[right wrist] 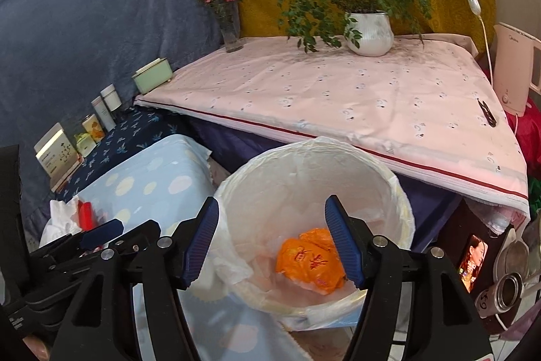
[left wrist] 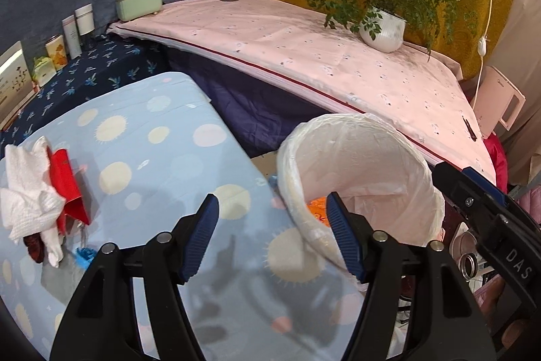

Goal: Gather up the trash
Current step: 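Carry both orange bags over the wastebasket and release them inside, then move the right gripper to the white tissue and grasp it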

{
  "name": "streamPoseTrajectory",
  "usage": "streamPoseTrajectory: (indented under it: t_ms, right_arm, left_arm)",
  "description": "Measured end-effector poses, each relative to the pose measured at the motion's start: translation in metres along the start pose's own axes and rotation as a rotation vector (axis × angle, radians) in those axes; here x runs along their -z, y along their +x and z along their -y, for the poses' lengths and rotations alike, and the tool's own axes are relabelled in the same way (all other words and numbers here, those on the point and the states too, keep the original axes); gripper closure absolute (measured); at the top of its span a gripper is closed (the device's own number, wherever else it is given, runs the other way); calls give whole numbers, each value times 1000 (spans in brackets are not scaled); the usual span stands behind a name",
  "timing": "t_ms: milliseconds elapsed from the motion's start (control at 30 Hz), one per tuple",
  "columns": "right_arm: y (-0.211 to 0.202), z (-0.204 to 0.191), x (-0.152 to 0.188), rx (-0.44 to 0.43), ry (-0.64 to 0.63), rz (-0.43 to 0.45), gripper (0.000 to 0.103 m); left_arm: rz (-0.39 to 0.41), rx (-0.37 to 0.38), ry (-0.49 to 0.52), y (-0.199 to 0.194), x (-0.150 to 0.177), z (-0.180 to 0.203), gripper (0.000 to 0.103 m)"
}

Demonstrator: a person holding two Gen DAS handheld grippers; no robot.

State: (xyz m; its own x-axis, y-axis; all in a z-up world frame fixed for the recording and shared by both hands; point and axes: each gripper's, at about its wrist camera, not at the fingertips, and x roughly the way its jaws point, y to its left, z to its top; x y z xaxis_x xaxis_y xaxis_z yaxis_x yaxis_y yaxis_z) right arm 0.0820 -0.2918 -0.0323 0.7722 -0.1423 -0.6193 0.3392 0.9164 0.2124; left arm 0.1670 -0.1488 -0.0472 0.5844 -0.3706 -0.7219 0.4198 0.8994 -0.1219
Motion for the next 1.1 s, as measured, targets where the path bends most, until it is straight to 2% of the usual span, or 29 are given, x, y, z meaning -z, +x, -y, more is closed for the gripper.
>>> streamPoseTrajectory:
  t_ms: [67,500,700,833,1100]
  right_arm:
    - [-3,-10,1,-12,-17,-1,40]
    - [-10,-88,19,-117,-136,-36,40]
    - [-9,-127,33,-173,-193,-76,40]
    - [-6,-152,44,-207,-231,-103,40]
    - [10,-197,69,-252,-302,-161,40]
  left_arm:
    - [16,-22,-14,-8,4,-9,29]
    - [29,-153,-158,-48,34,-92,27]
    - [26,-216,-220,-65,54,-131,25]
    - [25,-254,-278,-75,68,-158,19]
    - [9,-319,-372,-85,91,-207,17]
